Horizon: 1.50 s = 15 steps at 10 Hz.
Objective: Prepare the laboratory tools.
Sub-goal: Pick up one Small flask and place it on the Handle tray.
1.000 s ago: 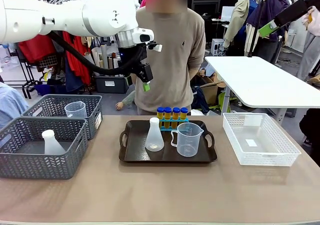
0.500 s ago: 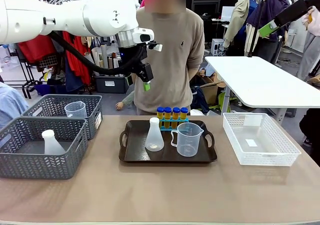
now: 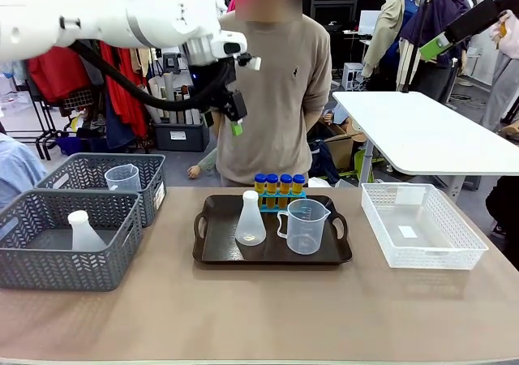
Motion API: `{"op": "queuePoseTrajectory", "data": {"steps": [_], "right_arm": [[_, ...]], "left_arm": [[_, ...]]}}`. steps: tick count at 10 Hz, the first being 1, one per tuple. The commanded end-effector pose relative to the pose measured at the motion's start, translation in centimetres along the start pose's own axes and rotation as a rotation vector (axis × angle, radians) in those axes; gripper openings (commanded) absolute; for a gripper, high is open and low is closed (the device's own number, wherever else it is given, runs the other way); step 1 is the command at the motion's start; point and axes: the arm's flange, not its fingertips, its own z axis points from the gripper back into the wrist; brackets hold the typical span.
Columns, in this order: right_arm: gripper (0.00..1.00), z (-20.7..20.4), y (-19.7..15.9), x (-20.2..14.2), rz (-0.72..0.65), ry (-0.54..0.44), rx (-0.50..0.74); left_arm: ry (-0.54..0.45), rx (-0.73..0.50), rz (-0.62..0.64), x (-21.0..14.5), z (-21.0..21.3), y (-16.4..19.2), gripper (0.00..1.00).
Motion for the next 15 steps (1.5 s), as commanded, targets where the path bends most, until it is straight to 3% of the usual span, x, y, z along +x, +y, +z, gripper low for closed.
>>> {"op": "queuePoseTrajectory", "data": {"steps": [1,4,7,10,14,15], "right_arm": [[1.00,0.2,0.1,0.0,0.006,-0.004,0.005],[1.00,0.2,0.1,0.0,0.006,-0.004,0.005],[1.00,0.2,0.1,0.0,0.006,-0.004,0.005],[1.00,0.2,0.1,0.0,0.006,-0.004,0.005],[1.00,0.2,0.1,0.0,0.006,-0.004,0.005],[1.00,0.2,0.1,0.0,0.006,-0.004,0.005]], "left_arm": [[-0.106,-0.013,0.020,-1.7,3.7,0.8,1.00],[-0.264,-0.034,0.001,-3.6,7.8,2.2,1.00],[-0.354,-0.034,-0.038,-4.4,9.8,2.9,1.00],[-0.387,-0.039,-0.081,-4.4,10.1,2.9,1.00],[-0.325,-0.155,-0.160,-5.1,10.5,1.9,1.00],[-0.315,-0.136,-0.159,-5.3,10.3,1.7,1.00]]}}
